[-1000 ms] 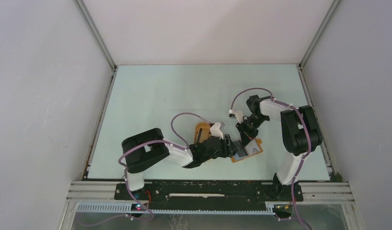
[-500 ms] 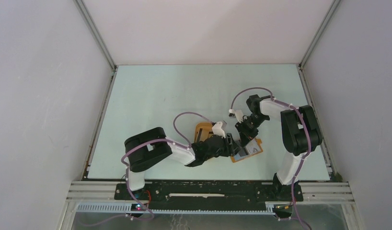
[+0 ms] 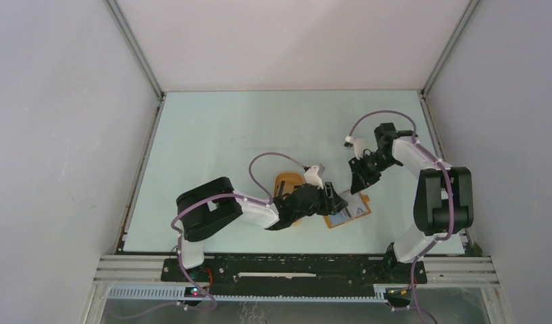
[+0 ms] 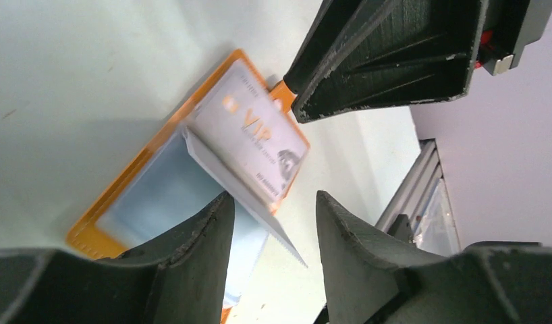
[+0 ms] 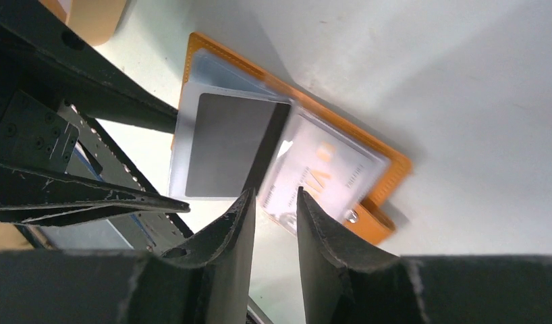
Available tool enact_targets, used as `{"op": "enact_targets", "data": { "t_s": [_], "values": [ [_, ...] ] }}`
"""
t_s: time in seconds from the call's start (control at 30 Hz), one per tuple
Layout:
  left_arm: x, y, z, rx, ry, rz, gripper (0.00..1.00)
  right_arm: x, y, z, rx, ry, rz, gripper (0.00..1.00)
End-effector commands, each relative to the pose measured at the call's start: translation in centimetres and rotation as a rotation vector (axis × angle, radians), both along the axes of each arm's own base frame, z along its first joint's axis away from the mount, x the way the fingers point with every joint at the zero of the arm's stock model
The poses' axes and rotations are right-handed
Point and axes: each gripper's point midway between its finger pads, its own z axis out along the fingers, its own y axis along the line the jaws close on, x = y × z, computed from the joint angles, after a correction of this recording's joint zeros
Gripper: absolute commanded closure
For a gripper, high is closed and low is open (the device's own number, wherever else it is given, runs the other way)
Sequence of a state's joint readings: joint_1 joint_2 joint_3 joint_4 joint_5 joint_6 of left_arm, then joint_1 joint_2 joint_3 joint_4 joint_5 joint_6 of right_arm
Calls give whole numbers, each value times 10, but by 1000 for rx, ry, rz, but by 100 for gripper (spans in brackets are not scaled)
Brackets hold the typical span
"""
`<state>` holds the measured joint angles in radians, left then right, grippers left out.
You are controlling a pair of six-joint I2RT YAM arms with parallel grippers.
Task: Put the credit cards into the card holder
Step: Insert the credit card into the card holder.
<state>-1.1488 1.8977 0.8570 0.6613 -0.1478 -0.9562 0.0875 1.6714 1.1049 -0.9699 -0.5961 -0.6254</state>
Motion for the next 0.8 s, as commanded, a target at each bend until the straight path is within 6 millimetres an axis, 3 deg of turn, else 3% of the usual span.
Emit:
{"op": "enact_targets", "data": {
  "t_s": [0.0, 0.23, 0.4, 0.5, 0.6, 0.77],
  "values": [
    [10, -27, 29, -42, -57, -47, 47, 13, -11, 32, 62, -107, -59, 64],
    [18, -68, 30, -41, -40, -132, 46, 26, -39, 50, 52, -198, -195, 64],
    [24, -79, 39, -63, -78, -169, 46, 32, -60, 73, 64, -315, -294, 63],
    [27, -73, 61, -66, -160, -181, 46, 30, -64, 85, 92, -370, -309, 63],
    [25, -58, 88, -64, -265, -195, 46, 24, -55, 95, 151, -410, -265, 63],
    [21, -4, 125, -17, -443, -143, 46, 2, -26, 106, 280, -445, -99, 63]
  ]
}}
